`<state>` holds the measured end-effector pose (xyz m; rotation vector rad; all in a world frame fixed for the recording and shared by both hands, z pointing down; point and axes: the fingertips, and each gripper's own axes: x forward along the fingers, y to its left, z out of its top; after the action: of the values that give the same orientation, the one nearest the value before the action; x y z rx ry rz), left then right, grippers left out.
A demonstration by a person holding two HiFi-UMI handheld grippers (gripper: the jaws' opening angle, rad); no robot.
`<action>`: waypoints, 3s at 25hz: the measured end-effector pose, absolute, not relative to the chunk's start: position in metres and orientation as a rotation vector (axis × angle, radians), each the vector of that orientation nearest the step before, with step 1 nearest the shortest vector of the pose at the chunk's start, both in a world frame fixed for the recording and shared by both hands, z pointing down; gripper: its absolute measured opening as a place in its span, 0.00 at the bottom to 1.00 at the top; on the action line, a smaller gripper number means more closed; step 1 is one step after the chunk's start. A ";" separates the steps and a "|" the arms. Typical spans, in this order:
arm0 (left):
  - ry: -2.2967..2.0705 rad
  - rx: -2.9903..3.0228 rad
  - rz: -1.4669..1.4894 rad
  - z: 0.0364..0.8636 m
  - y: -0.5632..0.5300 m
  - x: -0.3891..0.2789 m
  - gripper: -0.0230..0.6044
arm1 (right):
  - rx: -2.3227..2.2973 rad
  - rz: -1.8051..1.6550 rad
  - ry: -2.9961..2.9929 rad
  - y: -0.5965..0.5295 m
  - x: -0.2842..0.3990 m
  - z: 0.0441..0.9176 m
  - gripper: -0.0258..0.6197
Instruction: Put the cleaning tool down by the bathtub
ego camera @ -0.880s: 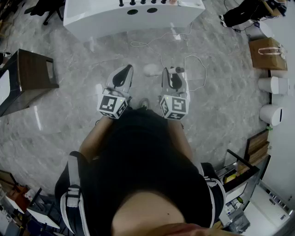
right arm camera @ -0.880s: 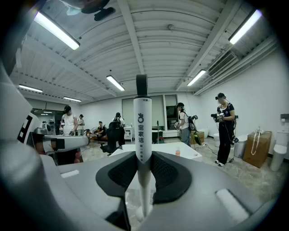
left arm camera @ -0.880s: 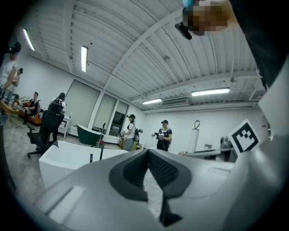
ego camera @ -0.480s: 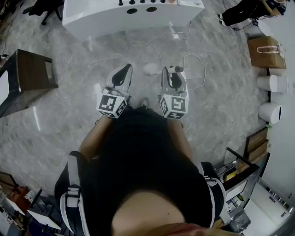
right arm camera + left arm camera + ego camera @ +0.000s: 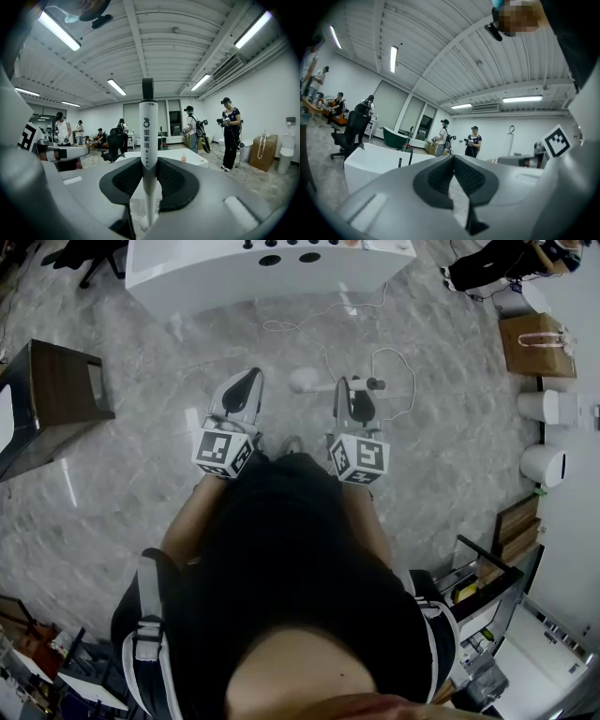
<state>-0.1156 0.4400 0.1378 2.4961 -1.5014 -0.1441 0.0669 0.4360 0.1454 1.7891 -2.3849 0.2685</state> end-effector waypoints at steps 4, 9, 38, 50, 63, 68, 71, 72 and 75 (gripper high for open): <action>-1.498 2.504 -0.141 0.141 0.435 -0.130 0.05 | 1.794 0.254 -2.369 0.428 0.059 0.146 0.19; -1.481 2.495 -0.135 0.146 0.427 -0.134 0.05 | 1.810 0.225 -2.363 0.413 0.052 0.140 0.19; -1.621 2.491 -0.084 0.156 0.214 -0.027 0.05 | 1.711 0.281 -2.423 0.185 0.146 0.177 0.19; -1.707 2.471 -0.039 0.156 0.177 -0.009 0.05 | 1.657 0.271 -2.468 0.130 0.161 0.181 0.19; -1.676 2.493 0.023 0.183 0.121 -0.017 0.05 | 1.671 0.293 -2.412 0.077 0.149 0.216 0.19; -1.661 2.498 0.018 0.191 0.092 -0.027 0.05 | 1.678 0.310 -2.385 0.050 0.137 0.232 0.19; -1.646 2.507 0.033 0.205 0.076 -0.030 0.05 | 1.673 0.317 -2.362 0.034 0.128 0.253 0.19; -1.640 2.507 0.041 0.211 0.069 -0.031 0.05 | 1.673 0.325 -2.353 0.029 0.126 0.260 0.19; -1.630 2.495 0.037 0.224 0.046 -0.036 0.05 | 1.679 0.350 -2.329 0.010 0.120 0.279 0.19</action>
<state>-0.0364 0.0461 0.2236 2.4953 -1.6299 0.0368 0.1200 0.0105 0.2789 1.6785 -2.3294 0.3496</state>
